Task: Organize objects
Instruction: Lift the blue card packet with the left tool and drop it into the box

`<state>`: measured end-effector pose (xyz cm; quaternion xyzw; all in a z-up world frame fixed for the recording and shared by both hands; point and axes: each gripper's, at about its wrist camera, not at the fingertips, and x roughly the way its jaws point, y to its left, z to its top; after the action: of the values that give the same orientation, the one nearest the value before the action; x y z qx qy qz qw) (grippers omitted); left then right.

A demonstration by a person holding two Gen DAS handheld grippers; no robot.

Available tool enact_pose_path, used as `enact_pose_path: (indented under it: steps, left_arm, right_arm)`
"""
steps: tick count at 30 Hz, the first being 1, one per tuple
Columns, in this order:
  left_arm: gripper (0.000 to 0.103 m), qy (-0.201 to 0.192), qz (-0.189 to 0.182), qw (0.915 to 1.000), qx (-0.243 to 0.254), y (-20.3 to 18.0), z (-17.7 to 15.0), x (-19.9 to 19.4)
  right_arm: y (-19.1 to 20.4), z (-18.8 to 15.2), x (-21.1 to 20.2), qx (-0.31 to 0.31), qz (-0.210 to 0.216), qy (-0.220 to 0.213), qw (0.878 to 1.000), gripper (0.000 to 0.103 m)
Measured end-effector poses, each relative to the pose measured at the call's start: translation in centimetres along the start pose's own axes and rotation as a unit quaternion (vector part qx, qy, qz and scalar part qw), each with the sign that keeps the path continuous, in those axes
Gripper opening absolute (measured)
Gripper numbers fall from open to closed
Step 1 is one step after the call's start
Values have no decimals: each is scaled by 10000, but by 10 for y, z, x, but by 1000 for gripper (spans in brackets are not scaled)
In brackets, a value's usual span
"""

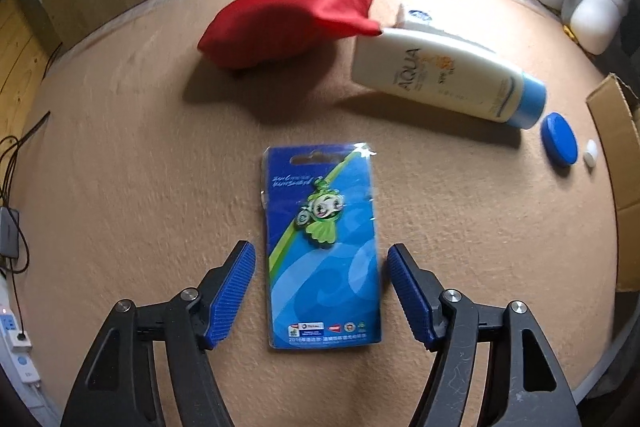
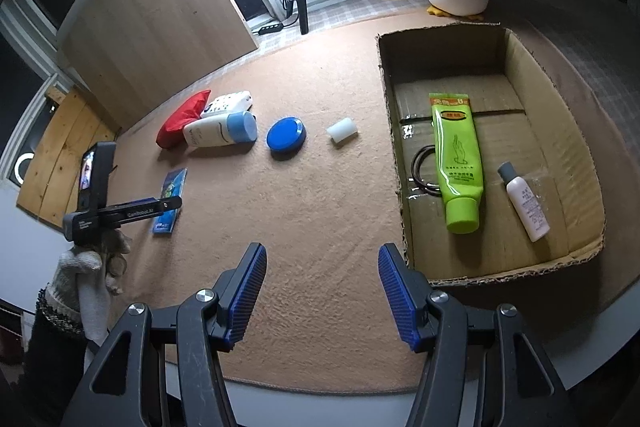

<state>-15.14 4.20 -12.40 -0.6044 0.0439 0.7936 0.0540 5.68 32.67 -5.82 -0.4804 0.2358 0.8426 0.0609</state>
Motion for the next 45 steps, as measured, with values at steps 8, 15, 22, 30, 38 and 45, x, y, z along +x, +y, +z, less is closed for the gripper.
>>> enact_pose_path:
  steps: [8,15,22,30,38,45]
  left_arm:
    - [59,2,-95,9999,-52,0,-3,-4]
    - [59,-93,-215,9997,-19,-11,-13,-20]
    - [59,-426,-405,9979,260,-53,-10,-57]
    - [59,-759,-1009,9880,886,-148,-1,-94]
    - [59,-856,-1573,9694,1681,-279,12,-110]
    - [59,-712,-1798,9587,2087,-355,10,-97]
  right_arm:
    - [-5,-1,-5,51,-54,-43,10000,54]
    - [-13,-2,-8,138,-48,-73,9999,54]
    - [-19,-2,-12,181,-47,-139,9997,54]
    - [-33,-3,-24,197,-180,-255,9993,54]
    - [-66,-6,-37,364,-299,-317,9984,54]
    - [-96,-10,-46,518,-411,-325,9973,55]
